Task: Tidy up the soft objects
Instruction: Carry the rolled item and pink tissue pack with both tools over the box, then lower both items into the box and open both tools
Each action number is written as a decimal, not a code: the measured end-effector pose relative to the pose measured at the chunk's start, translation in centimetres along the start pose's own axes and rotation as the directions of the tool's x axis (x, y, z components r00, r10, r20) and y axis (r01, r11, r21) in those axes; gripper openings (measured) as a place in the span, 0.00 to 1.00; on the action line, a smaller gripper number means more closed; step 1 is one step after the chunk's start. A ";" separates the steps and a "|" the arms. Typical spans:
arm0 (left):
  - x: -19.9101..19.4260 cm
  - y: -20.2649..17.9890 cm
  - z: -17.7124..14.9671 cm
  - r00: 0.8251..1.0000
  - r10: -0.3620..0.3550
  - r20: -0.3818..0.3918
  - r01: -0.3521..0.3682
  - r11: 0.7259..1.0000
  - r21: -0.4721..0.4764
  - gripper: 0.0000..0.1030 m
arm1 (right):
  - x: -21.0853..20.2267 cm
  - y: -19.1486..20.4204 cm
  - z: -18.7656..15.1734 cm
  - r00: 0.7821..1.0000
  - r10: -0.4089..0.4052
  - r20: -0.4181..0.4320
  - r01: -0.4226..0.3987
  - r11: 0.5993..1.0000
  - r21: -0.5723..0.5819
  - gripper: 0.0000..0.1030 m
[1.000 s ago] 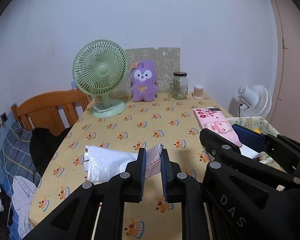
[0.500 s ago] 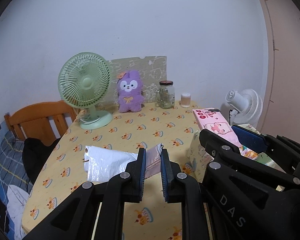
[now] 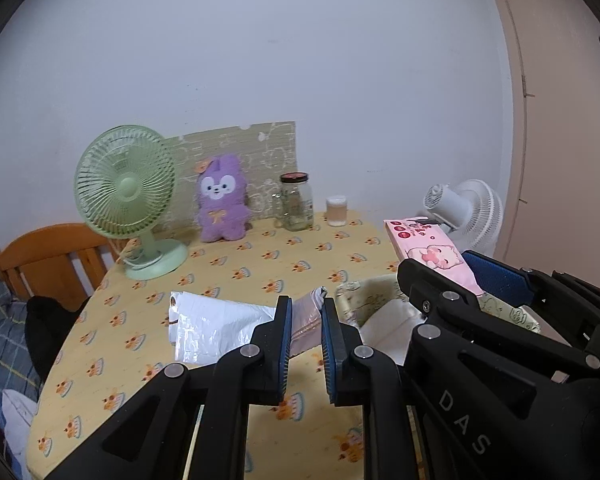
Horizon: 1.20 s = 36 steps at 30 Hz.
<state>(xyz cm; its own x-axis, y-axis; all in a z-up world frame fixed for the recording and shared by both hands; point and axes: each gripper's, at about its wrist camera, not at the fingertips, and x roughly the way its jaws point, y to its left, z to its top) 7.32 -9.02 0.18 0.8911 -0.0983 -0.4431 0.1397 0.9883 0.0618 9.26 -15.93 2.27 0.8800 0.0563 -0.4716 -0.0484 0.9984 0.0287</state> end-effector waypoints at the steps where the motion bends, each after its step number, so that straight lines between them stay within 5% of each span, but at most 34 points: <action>1: 0.1 -0.3 0.0 1.000 -0.004 0.001 0.004 1.000 0.004 0.12 | 0.1 -0.4 0.1 1.000 -0.006 0.001 0.006 1.000 0.004 0.44; 30: 7.0 -9.4 1.0 0.983 -0.168 -0.072 0.174 0.981 0.084 0.12 | 3.9 -10.7 -0.8 0.987 -0.154 -0.055 0.158 0.984 0.086 0.44; 36: 8.4 -10.5 0.3 0.971 -0.203 -0.129 0.216 0.972 0.091 0.36 | 5.3 -11.7 -1.6 0.983 -0.154 -0.101 0.163 0.983 0.090 0.44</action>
<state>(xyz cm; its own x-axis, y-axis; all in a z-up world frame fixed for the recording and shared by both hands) 13.50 -20.21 -3.97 0.7806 -0.2812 -0.5582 0.3676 0.9289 0.0461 13.71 -27.33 -1.95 0.8245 -0.0983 -0.5572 0.1384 0.9899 0.0302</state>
